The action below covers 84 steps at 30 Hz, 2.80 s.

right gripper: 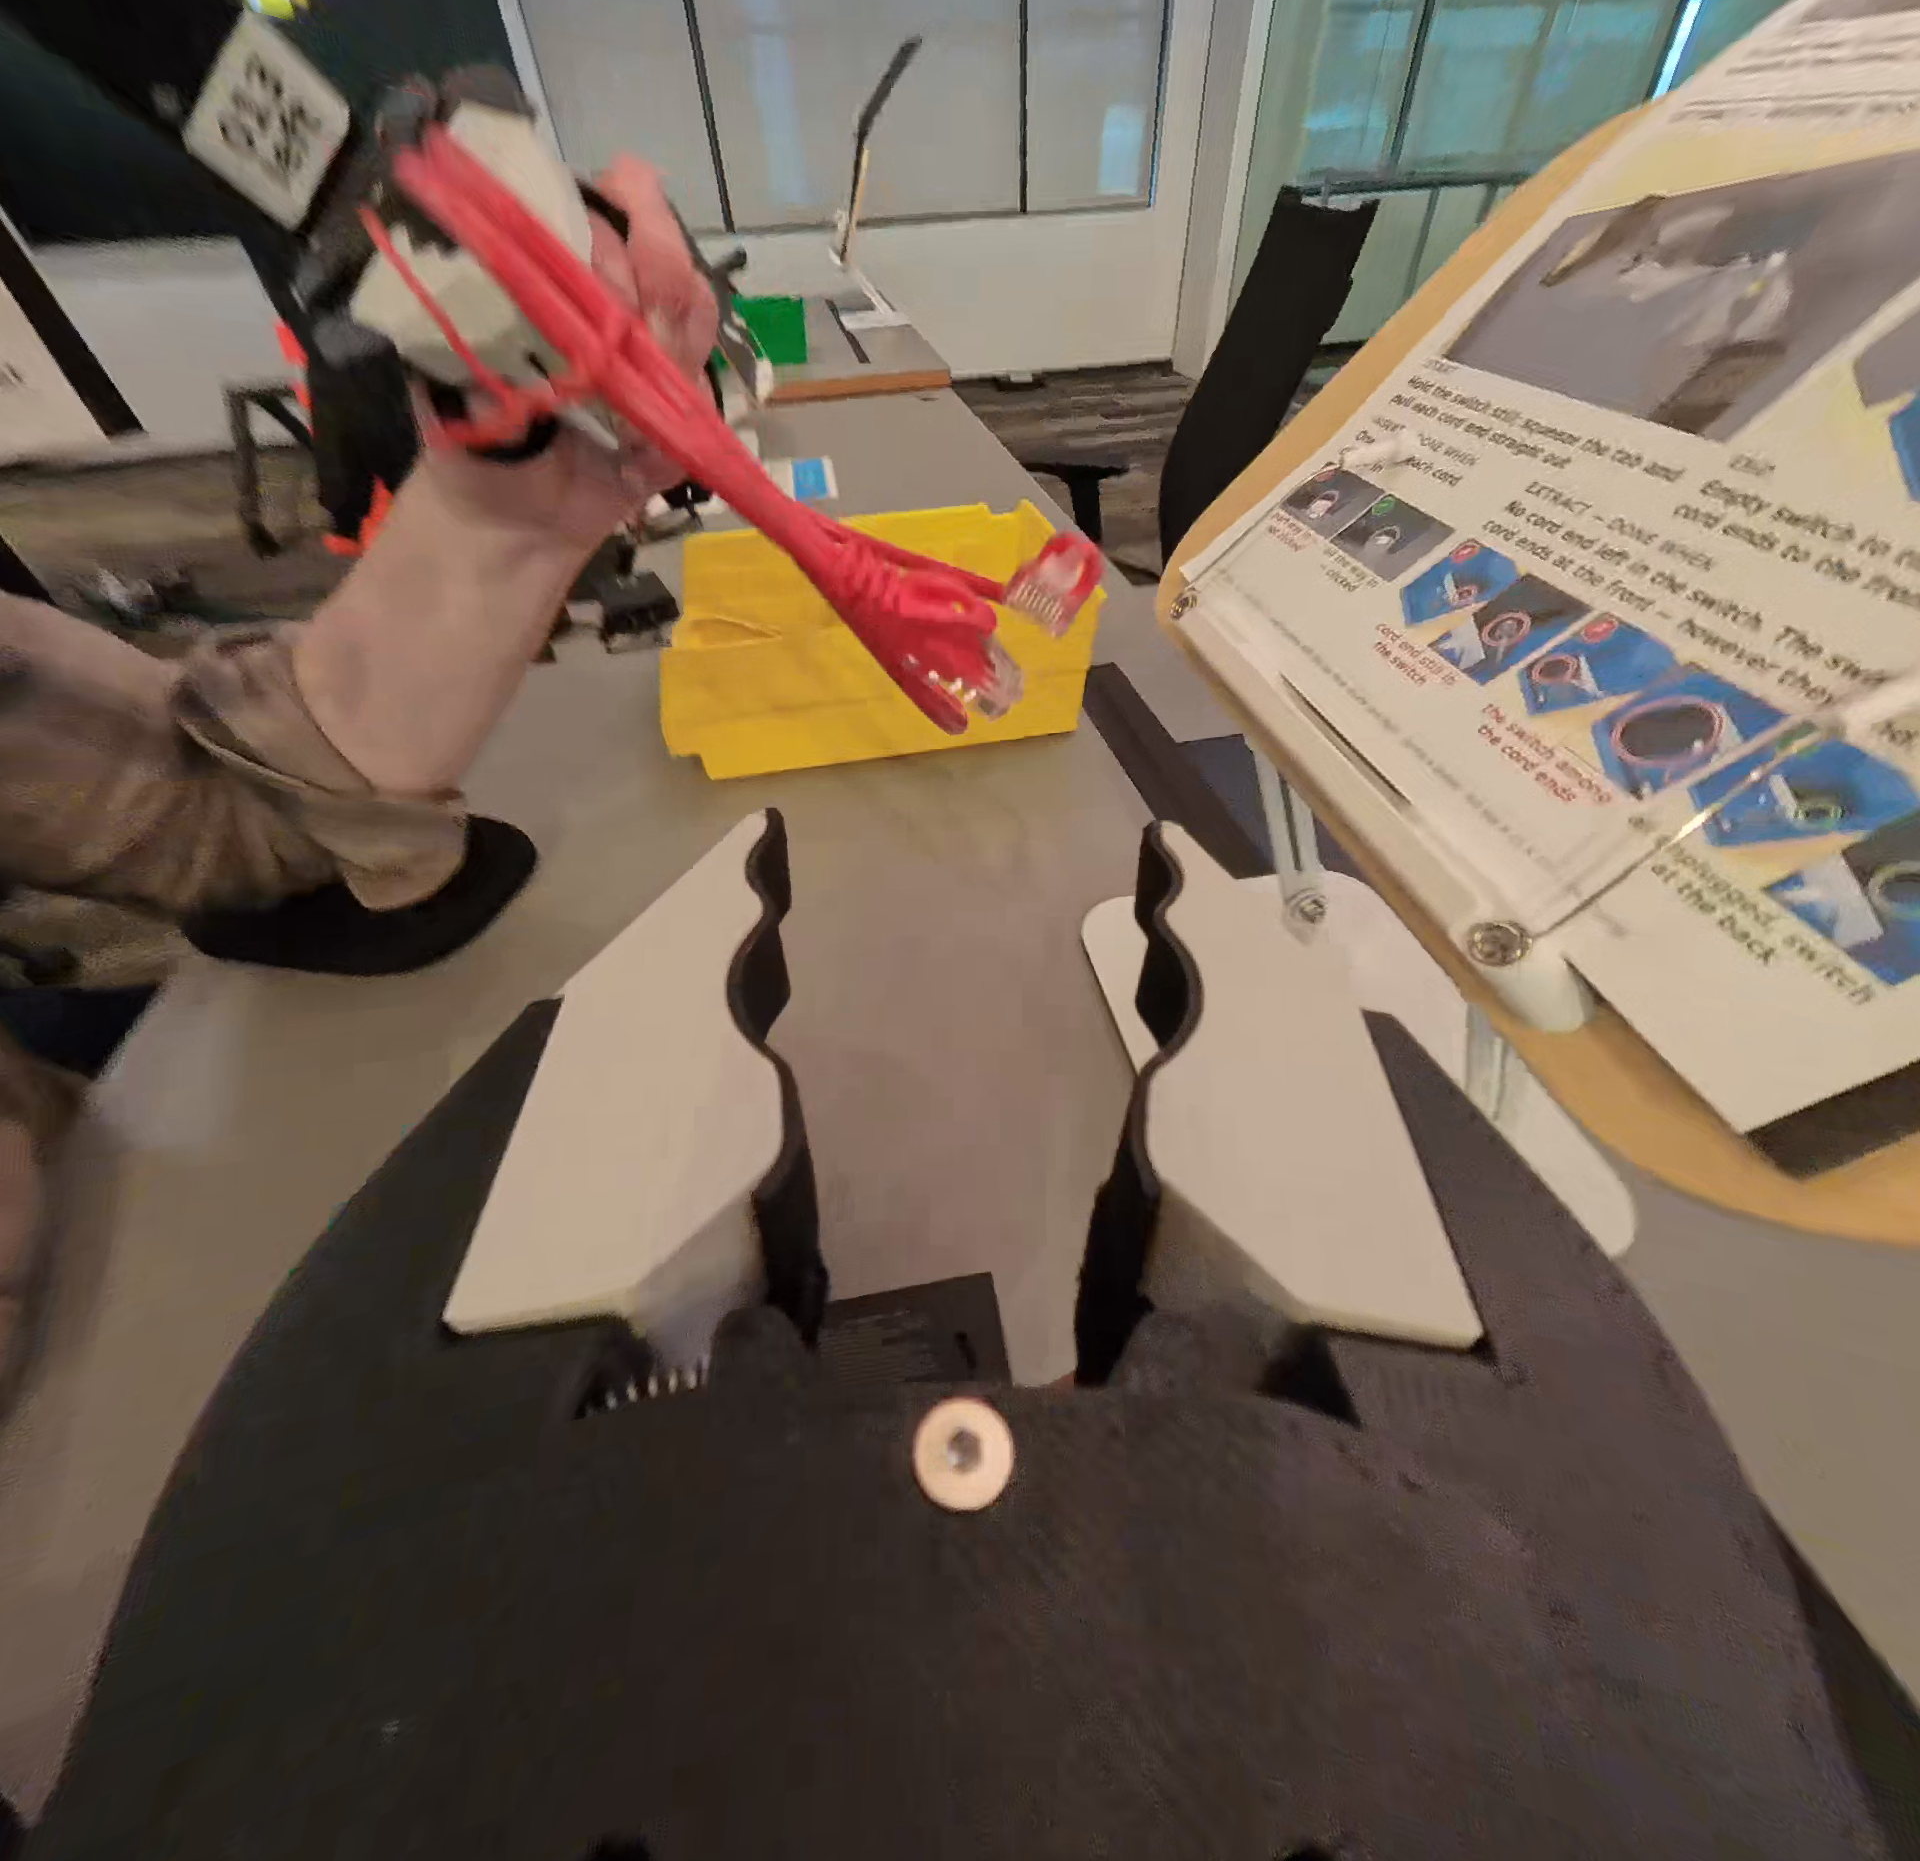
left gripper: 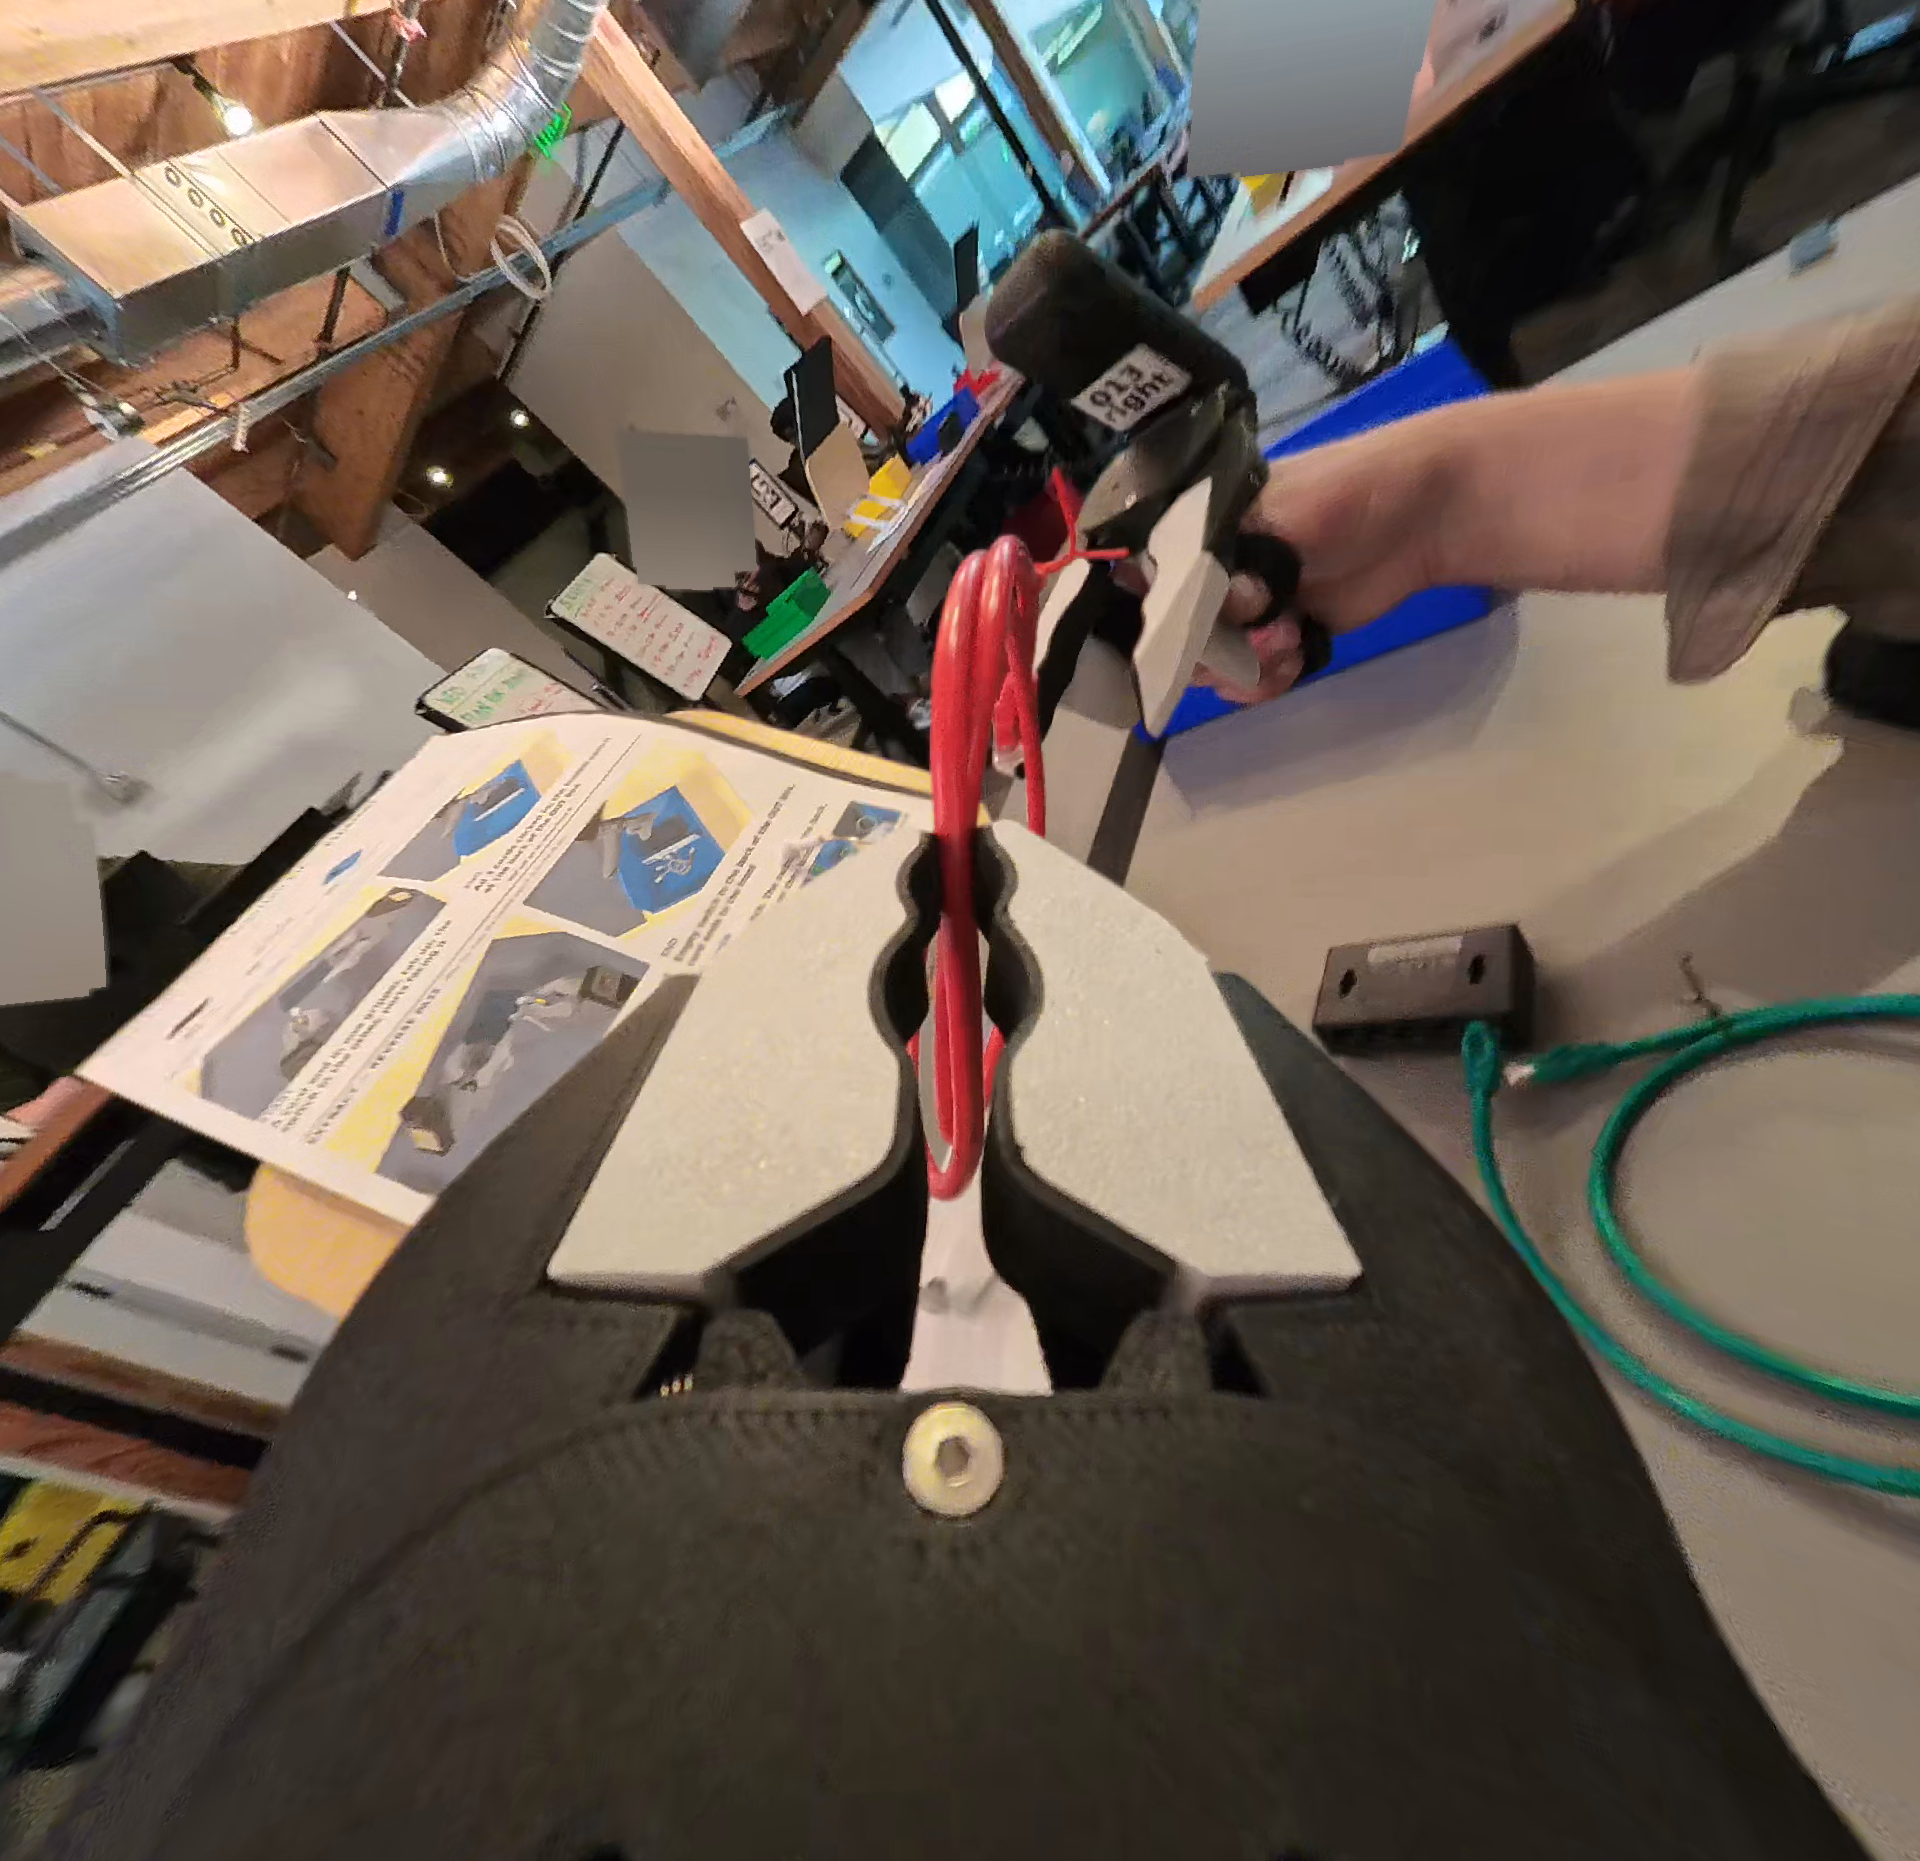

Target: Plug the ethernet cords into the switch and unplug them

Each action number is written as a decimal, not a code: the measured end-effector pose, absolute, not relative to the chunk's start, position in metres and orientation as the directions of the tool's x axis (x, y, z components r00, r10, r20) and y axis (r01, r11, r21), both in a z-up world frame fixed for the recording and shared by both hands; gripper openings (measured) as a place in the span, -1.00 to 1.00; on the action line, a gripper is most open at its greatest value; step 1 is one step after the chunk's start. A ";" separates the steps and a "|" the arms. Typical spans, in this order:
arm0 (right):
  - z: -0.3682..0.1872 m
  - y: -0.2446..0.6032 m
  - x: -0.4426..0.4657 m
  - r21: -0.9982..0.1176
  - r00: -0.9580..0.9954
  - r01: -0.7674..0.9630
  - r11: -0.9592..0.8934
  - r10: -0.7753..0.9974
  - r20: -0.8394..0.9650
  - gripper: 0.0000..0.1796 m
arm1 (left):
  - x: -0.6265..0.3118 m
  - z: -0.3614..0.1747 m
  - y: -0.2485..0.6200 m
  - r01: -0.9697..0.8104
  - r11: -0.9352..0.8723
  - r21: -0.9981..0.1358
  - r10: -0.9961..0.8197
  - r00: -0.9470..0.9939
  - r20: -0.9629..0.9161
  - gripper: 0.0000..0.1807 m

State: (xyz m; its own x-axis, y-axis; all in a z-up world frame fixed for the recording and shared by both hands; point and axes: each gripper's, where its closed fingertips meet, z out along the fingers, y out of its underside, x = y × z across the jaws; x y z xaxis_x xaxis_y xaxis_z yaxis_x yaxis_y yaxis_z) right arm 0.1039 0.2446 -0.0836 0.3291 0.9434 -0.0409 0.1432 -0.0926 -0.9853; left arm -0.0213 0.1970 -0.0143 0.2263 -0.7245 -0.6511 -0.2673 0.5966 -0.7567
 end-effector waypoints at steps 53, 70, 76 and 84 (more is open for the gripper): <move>-0.102 0.265 0.105 -0.939 0.329 0.009 -0.343 0.888 -0.321 -0.89 | 0.030 -0.110 0.158 -0.532 0.667 -0.522 -0.699 -0.203 -0.686 -0.85; -0.105 0.211 0.049 -0.968 0.107 0.249 0.010 0.994 0.038 -0.89 | 0.005 -0.067 0.192 -0.378 0.375 -0.847 -0.906 0.043 -0.420 -0.39; -0.102 0.193 0.018 -0.962 0.032 0.252 0.105 0.993 0.117 -0.89 | 0.026 -0.112 0.198 -0.519 0.364 -0.773 -0.909 -0.015 -0.417 -0.51; -0.097 0.195 0.016 -0.966 0.055 0.230 0.116 0.990 0.132 -0.88 | 0.026 -0.121 0.205 -0.547 0.353 -0.759 -0.911 -0.015 -0.413 -0.93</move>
State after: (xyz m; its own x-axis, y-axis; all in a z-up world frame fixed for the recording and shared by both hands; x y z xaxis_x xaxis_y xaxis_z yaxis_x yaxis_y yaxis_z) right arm 0.0163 0.1950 -0.0974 0.0552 0.9897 0.1323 0.2298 0.1164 -0.9663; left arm 0.0262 0.2047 -0.1209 -0.0151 -0.9108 -0.4126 -0.5467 0.3531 -0.7593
